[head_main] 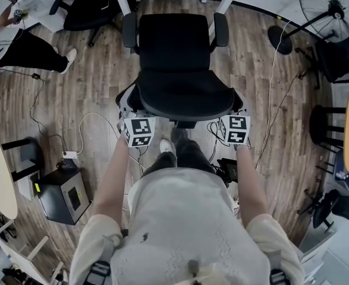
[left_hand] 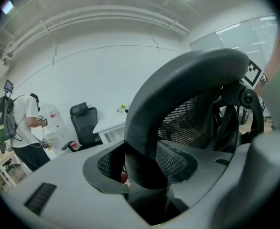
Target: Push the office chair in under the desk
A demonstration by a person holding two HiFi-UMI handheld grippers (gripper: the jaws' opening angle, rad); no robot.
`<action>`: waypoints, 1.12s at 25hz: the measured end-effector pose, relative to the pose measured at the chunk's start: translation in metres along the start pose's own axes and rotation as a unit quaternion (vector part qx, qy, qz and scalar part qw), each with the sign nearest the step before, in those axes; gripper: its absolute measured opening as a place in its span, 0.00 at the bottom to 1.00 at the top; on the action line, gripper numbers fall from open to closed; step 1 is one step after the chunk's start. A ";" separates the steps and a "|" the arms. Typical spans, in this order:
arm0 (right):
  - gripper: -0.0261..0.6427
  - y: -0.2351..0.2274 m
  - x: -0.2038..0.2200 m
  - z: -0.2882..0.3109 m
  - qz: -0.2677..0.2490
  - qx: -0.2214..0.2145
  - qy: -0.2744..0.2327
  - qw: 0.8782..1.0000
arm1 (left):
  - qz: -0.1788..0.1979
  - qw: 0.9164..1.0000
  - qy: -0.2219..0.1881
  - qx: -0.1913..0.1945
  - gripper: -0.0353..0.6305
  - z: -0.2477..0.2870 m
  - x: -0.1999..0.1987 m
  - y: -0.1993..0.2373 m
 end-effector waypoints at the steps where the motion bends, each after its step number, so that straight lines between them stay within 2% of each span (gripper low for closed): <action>1: 0.41 0.000 -0.004 0.004 0.000 0.000 0.001 1.000 | 0.000 1.000 0.000 0.001 0.38 0.005 -0.002 0.004; 28: 0.40 -0.015 -0.065 0.075 0.004 0.008 0.001 1.000 | 0.007 1.000 -0.002 0.004 0.38 0.080 -0.043 0.052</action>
Point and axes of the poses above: the fingertips, and each gripper's own axes: z forward along the fingers, y to its left, x out of its underside, the point moved 4 cm from there along -z, backward along the fingers, and after that the axes turned 13 degrees about y, right-handed, at the moved point
